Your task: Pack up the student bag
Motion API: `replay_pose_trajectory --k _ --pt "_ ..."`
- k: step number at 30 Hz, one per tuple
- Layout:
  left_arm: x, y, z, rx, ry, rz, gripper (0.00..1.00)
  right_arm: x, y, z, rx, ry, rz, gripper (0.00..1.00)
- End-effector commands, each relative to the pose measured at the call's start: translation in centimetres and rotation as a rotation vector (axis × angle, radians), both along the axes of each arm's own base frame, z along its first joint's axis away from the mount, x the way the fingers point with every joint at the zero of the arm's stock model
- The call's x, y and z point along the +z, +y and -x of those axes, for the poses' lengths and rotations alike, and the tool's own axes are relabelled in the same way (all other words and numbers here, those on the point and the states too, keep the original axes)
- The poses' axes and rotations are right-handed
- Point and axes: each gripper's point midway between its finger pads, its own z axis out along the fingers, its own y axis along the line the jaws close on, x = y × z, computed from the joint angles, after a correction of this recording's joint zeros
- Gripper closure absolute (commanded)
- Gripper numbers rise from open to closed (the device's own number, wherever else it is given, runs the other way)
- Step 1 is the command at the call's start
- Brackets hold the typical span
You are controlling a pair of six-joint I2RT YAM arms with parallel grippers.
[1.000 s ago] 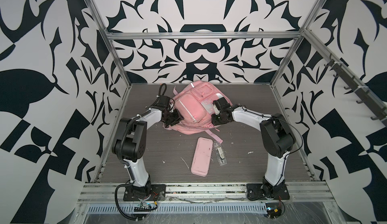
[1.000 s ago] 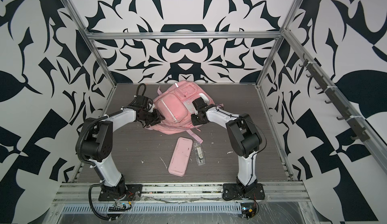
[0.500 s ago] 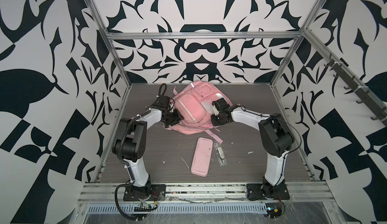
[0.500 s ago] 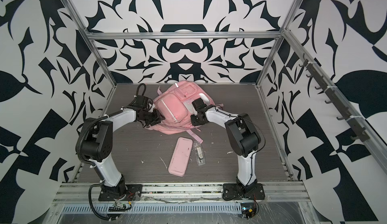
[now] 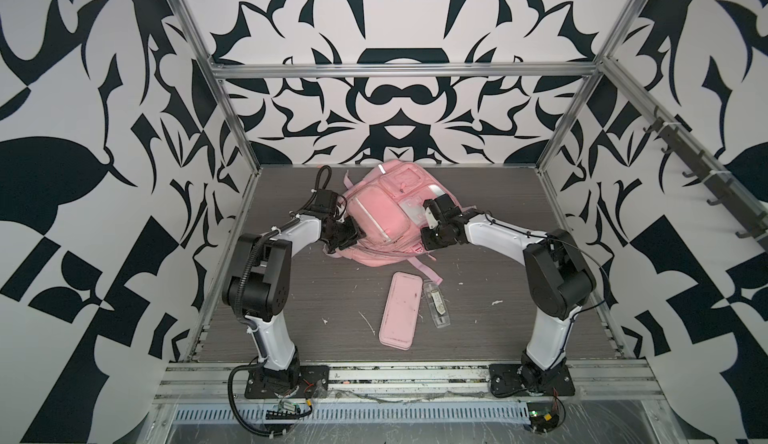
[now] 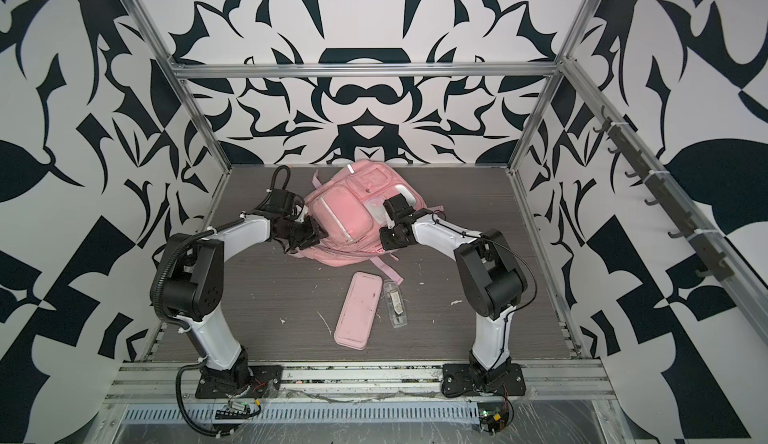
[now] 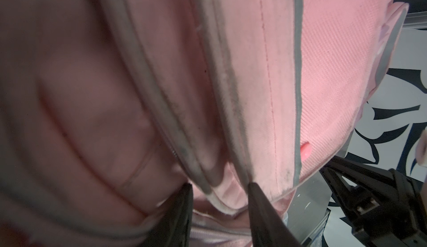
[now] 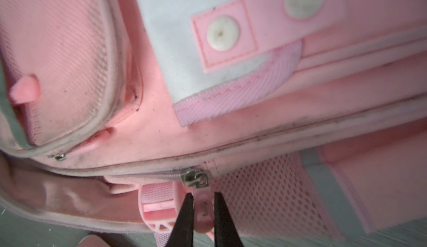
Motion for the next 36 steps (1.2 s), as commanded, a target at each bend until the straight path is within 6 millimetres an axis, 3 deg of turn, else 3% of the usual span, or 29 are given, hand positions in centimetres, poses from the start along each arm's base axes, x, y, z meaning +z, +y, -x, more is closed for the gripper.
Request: replay_pose_trajectory --k 1,23,30,36 --pt "-1.3 0.2 1.0 0.003 0.057 -0.003 0.58 1.1 -0.6 0.2 -0.013 -0.01 0.004 0.9" --pt "-1.0 0.3 1.1 0.005 0.056 -0.002 0.58 -0.4 0.6 0.6 -0.001 0.035 -0.058 0.78" --pt "-0.8 0.3 1.1 0.002 0.054 -0.005 0.58 -0.7 0.9 0.5 0.002 0.042 -0.072 0.77" --pt "-1.0 0.4 1.2 0.002 0.059 -0.007 0.58 -0.7 0.8 0.6 0.003 0.043 -0.071 0.84"
